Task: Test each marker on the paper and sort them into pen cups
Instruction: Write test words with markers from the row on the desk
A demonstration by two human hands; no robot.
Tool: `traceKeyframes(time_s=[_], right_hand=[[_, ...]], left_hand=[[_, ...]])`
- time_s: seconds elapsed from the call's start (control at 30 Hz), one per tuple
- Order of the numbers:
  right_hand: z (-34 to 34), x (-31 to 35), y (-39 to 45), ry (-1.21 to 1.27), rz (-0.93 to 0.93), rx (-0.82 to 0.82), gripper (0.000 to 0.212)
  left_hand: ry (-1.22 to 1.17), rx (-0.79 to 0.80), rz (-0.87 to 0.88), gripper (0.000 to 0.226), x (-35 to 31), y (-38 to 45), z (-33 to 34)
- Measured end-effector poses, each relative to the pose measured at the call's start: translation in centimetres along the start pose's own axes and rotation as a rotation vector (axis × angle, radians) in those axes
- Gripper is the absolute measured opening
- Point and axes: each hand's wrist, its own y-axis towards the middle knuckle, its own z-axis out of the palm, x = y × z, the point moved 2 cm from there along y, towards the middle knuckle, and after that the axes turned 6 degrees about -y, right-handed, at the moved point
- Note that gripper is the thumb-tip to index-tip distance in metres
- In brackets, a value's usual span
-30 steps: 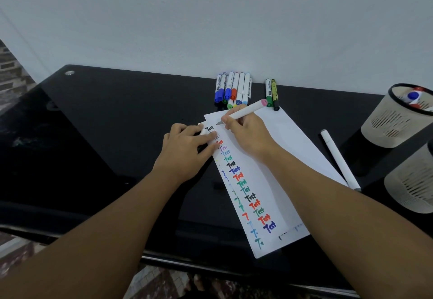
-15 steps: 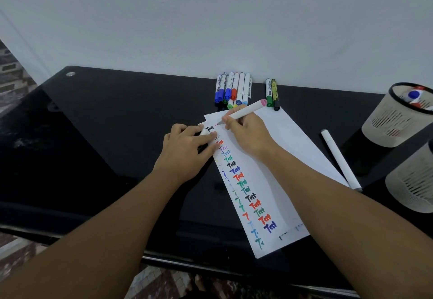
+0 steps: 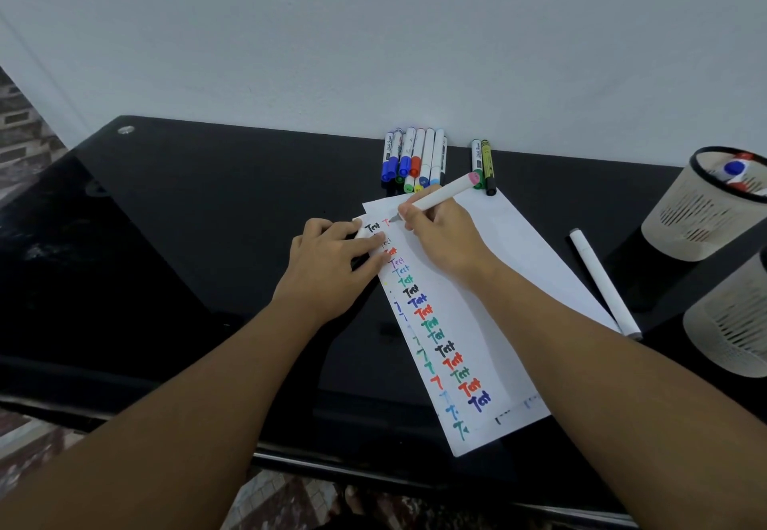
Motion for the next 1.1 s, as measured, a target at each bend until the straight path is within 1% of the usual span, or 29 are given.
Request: traceKeyframes(time_s=[0.07,0.23,0.4,0.57,0.8,1.1], right_hand=[[0.11,-0.01,0.07,-0.018,-0.004,0.007,0.013],[0.09,0.00,0.13,-0.039,-0.021,-0.018,0.011],[0.15,0.13,0.09,-0.029,-0.006,0.014,0.017],[-0.14,0.13,-0.15,0.018,-0.003,-0.039,0.010],[0.06,0.02,0.10,-0.032,-0.005,-0.017,0.011],[-0.09,0.03,0.07,-0.048,0.011,-0.020,0.017]], left_hand=[[-0.006,-0.001,0.000,0.045,-0.02,-0.07,0.00],[-0.016,-0.007,0.006,0.044,0.04,-0.03,-0.06],[-0.020,-0.012,0.004,0.043,0.08,-0.04,-0.02],[-0.025,-0.006,-0.002,0.043,0.08,-0.11,-0.04],[-0.031,-0.011,0.007,0.043,0.01,-0.09,-0.08],[-0.031,-0.004,-0.001,0.043,-0.07,-0.10,-0.16]])
